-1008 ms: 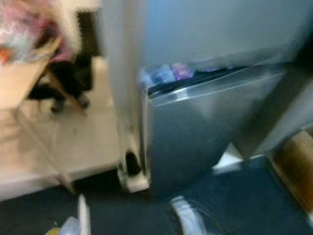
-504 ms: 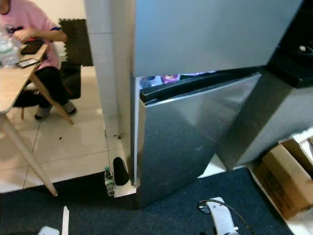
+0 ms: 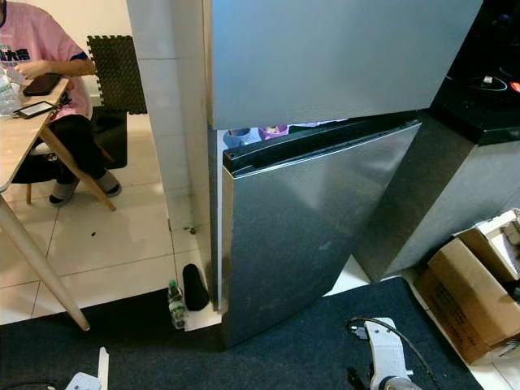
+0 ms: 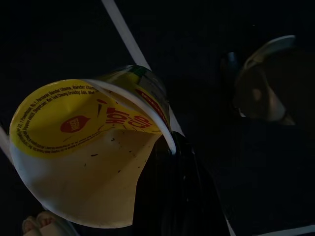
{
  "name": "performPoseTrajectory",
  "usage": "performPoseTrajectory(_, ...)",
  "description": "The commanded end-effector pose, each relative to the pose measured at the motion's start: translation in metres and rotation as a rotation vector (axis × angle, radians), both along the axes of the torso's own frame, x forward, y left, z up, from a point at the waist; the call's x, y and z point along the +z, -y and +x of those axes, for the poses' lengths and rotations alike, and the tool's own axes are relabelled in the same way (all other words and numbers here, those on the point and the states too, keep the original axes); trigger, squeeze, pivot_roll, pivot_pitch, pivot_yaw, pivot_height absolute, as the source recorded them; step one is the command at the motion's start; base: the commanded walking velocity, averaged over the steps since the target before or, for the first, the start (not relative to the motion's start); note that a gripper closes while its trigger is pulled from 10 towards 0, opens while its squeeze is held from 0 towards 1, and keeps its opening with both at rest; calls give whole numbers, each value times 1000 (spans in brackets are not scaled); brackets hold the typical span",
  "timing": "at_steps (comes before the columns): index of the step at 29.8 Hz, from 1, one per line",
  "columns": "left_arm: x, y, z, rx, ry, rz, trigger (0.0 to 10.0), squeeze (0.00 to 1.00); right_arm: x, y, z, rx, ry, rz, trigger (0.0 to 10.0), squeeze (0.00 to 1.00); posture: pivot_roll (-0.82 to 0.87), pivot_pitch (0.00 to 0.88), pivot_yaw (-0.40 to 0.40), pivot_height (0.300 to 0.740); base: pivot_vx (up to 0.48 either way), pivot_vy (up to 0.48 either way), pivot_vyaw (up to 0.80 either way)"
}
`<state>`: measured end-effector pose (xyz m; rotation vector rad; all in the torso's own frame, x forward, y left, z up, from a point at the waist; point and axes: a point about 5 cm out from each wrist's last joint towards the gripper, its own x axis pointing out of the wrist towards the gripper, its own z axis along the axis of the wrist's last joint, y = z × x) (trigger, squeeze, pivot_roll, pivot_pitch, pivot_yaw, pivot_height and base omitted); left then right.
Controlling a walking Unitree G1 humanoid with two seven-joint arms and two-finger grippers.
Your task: Restocking fridge
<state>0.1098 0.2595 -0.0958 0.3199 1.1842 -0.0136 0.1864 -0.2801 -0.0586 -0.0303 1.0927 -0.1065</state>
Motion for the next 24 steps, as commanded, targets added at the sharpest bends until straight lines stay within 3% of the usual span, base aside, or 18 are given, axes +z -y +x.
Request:
performPoseTrajectory(1, -3, 6, -5, 13, -15, -15, 10000, 0, 1, 4, 0, -22, 2, -5, 10000, 0, -43, 10, -76, 740, 0, 0, 0)
performPoseTrajectory(24, -4, 3, -9, -3, -35, -4, 10000, 0, -7, -7, -7, -38, -11, 20, 10000, 0, -39, 18, -46, 740, 0, 0, 0)
